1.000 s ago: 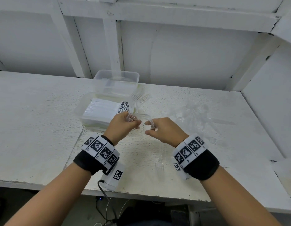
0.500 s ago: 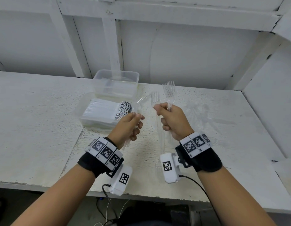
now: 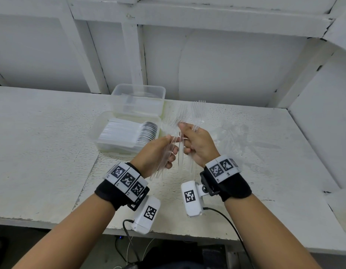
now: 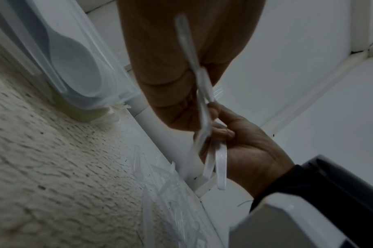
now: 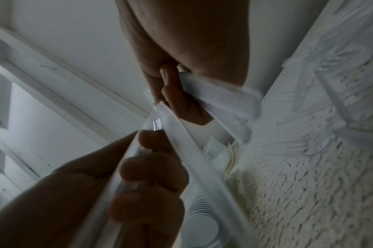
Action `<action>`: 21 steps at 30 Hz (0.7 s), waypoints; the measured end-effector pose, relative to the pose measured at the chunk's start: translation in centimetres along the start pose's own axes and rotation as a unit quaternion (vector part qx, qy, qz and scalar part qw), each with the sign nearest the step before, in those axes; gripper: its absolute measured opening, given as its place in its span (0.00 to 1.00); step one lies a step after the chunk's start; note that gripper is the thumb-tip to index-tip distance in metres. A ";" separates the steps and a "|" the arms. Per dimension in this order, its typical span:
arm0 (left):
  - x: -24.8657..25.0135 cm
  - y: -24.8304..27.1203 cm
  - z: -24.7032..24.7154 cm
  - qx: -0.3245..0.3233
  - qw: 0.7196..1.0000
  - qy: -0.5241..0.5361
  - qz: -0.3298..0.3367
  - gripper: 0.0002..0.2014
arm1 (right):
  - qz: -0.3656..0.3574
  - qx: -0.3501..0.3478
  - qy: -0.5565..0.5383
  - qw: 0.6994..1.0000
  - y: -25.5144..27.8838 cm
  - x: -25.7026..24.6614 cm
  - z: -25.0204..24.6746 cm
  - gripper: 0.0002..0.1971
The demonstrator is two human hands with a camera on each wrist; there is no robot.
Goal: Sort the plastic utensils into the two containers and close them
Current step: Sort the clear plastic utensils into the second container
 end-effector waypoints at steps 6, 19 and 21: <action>0.0 0.0 -1.1 0.067 0.996 -0.056 0.010 0.14 | -0.059 0.041 0.062 0.996 -0.1 -0.2 -0.5 0.03; -0.2 -0.4 -1.0 0.057 0.994 -0.092 -0.013 0.22 | -0.092 0.029 0.155 0.983 -0.6 -0.7 -0.9 0.07; -0.4 -0.5 -1.2 0.046 0.995 -0.083 -0.023 0.21 | -0.102 0.017 0.164 0.981 -0.6 -0.8 -0.7 0.07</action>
Point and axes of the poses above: each hand's wrist, its own y-axis away from the middle knuckle, its own z-axis out of the palm, x = y × z, the point moved 7 cm from there along -y, towards the middle knuckle, and after that the axes turned 7 degrees about -y, right-handed, at the moved point
